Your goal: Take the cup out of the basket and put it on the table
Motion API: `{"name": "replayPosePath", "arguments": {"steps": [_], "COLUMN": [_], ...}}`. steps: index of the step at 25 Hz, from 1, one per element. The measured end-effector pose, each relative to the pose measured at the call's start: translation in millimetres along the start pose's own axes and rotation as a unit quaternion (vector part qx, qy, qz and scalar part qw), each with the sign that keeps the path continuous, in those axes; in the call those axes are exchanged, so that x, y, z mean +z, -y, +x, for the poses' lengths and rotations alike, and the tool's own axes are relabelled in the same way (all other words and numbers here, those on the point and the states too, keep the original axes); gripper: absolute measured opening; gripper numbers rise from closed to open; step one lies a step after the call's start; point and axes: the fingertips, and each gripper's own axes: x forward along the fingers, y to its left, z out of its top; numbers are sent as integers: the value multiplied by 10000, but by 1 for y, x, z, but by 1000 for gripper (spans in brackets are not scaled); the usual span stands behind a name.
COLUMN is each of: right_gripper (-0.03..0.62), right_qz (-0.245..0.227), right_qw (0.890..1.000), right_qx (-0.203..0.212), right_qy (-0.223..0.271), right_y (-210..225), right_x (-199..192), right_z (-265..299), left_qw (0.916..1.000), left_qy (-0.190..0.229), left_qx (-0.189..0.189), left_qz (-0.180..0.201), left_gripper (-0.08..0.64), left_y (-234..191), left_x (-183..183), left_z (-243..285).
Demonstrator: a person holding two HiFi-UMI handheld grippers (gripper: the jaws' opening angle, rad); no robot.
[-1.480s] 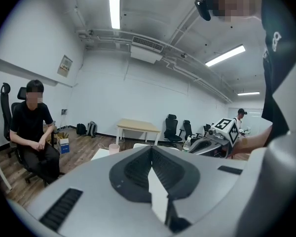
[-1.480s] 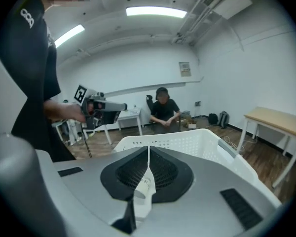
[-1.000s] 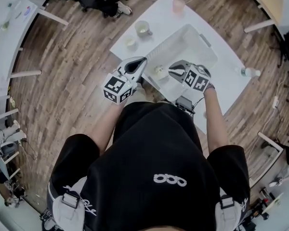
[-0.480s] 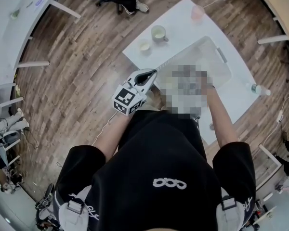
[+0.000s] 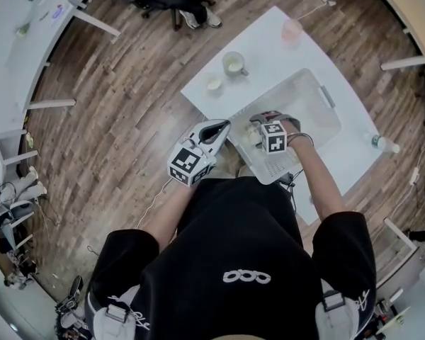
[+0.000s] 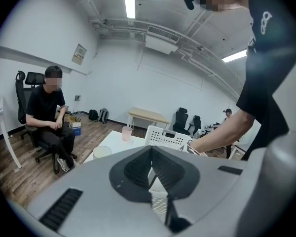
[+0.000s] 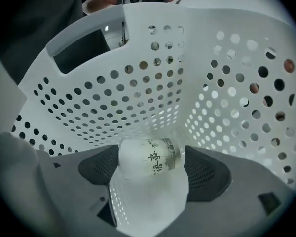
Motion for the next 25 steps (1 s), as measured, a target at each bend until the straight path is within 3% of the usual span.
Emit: {"name": "replayPosePath", "arguments": {"steps": [5,11,20,25], "right_gripper": [387,387,385,385], "right_qz": [-4,-28,63,523], "right_qw": [9994,9991,9997,9977], "right_qx": [340,416,199,-308], "right_qy": [33,-28,-135,303], "right_y": [-1,2,-2,4], "right_x": [1,0,2,13], "right_z": [13,13,3,-44], "left_qw": [10000,9999,9999,9998], "left_qy": [-79,-99,-102,-35], "left_qx": [18,50,-68,-153], "left_qz": [-40,-80,33,137], "left_gripper": [9,9,9,9], "left_y": [-3,-4,11,18], "left_x": [-7,-12,-12,-3], "left_z": [3,2,1,0]}}
